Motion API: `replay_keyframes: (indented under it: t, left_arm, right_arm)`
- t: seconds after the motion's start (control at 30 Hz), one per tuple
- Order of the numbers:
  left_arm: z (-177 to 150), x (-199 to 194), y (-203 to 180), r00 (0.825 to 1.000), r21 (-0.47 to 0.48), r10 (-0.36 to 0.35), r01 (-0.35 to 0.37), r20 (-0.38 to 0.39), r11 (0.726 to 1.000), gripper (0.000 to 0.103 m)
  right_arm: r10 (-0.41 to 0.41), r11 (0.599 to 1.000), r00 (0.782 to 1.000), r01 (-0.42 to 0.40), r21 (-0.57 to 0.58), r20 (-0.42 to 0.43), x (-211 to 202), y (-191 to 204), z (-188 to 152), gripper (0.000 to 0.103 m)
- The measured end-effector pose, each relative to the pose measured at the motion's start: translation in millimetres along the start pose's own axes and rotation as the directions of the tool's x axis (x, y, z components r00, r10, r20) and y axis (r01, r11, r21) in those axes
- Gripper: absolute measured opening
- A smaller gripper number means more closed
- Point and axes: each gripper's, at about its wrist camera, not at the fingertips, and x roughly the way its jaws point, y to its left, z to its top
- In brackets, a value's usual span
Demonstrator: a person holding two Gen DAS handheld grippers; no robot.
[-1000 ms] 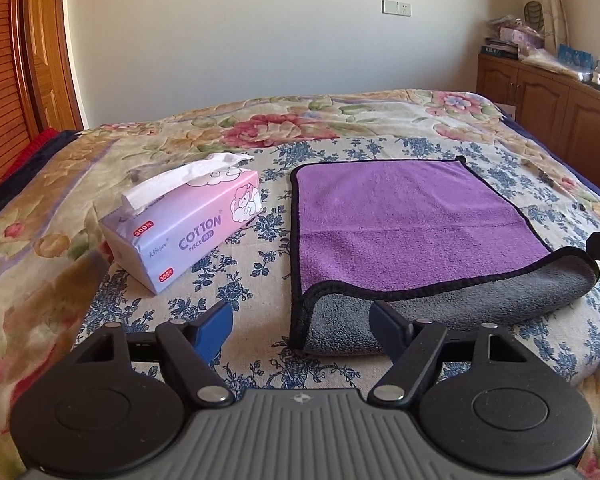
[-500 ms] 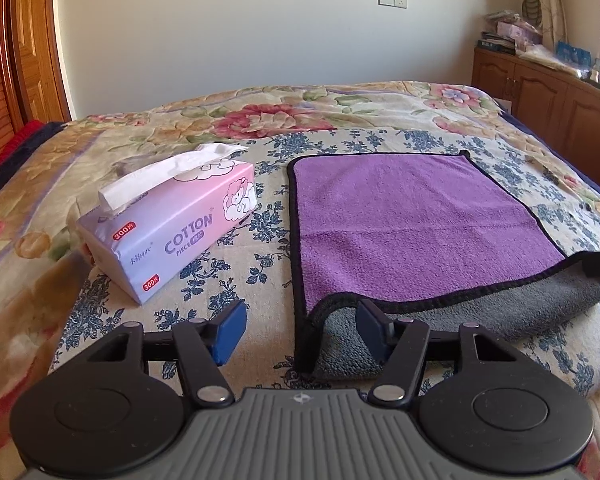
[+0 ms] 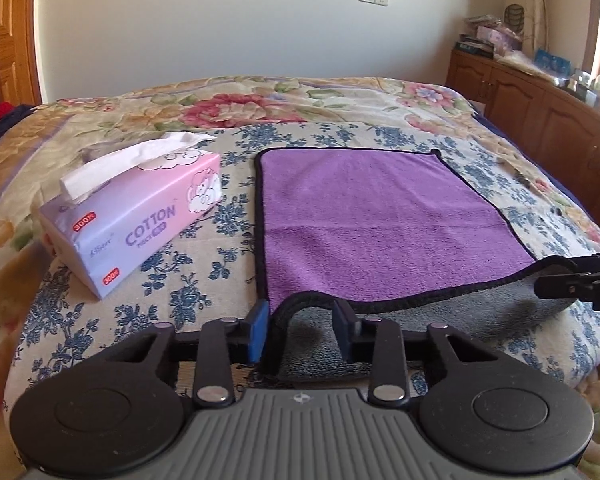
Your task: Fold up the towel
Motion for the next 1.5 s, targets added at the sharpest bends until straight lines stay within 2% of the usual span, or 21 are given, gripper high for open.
replay_keyframes:
  t: [0.07, 0.23, 0.53, 0.6, 0.7, 0.77, 0.83, 0.93, 0.97, 1.5]
  left_arm:
    - [-0.7, -0.3, -0.9, 1.0, 0.002, -0.002, 0.002, -0.001, 1.0, 0.032]
    - [-1.4, -1.0, 0.4, 1.0, -0.003, -0.013, 0.013, -0.006, 1.0, 0.018]
    - [-5.1, 5.0, 2.3, 0.999, -0.004, -0.011, 0.01, -0.033, 1.0, 0.017]
    - [-5.7, 5.6, 2.8, 0.999, -0.004, -0.008, 0.008, -0.035, 1.0, 0.017]
    - [-6.5, 6.4, 3.1, 0.999, -0.006, -0.008, 0.008, -0.041, 1.0, 0.017]
    - [-7.1, 5.9, 3.2, 0.999, -0.008, -0.009, 0.009, -0.042, 1.0, 0.015]
    - [-7.3, 5.6, 3.0, 0.999, -0.009, -0.005, 0.005, -0.041, 1.0, 0.008]
    - [-7.3, 5.3, 3.2, 0.999, -0.016, -0.003, 0.003, -0.036, 1.0, 0.007]
    - [-7.5, 5.2, 3.1, 0.999, -0.017, -0.003, 0.003, -0.035, 1.0, 0.006]
    - [-4.4, -5.5, 0.8, 1.0, -0.016, -0.018, 0.018, 0.012, 1.0, 0.006]
  right_arm:
    - [0.005, 1.0, 1.0, -0.005, 0.002, -0.008, 0.5, -0.5, -0.1, 0.077]
    - [0.011, 1.0, 1.0, -0.011, 0.01, -0.025, 1.4, -1.9, -0.1, 0.067]
    - [0.023, 0.999, 0.999, -0.022, 0.035, -0.035, 2.0, -5.8, 0.1, 0.045]
    - [0.019, 0.999, 0.999, -0.017, 0.033, -0.036, 2.4, -6.3, 0.8, 0.036]
    - [0.013, 0.999, 0.999, -0.012, 0.032, -0.038, 2.2, -7.8, 1.6, 0.028]
    - [0.01, 0.999, 0.999, -0.009, 0.031, -0.039, 2.3, -8.1, 1.7, 0.023]
    - [0.009, 1.0, 0.999, -0.008, 0.03, -0.039, 2.4, -8.7, 1.5, 0.022]
    - [0.007, 1.0, 0.999, -0.006, 0.028, -0.037, 1.9, -9.0, 1.6, 0.018]
    - [0.007, 1.0, 0.999, -0.006, 0.026, -0.036, 1.5, -8.9, 1.7, 0.01]
    - [-0.001, 1.0, 1.0, 0.001, 0.005, 0.003, -4.9, -8.1, 5.6, 0.005]
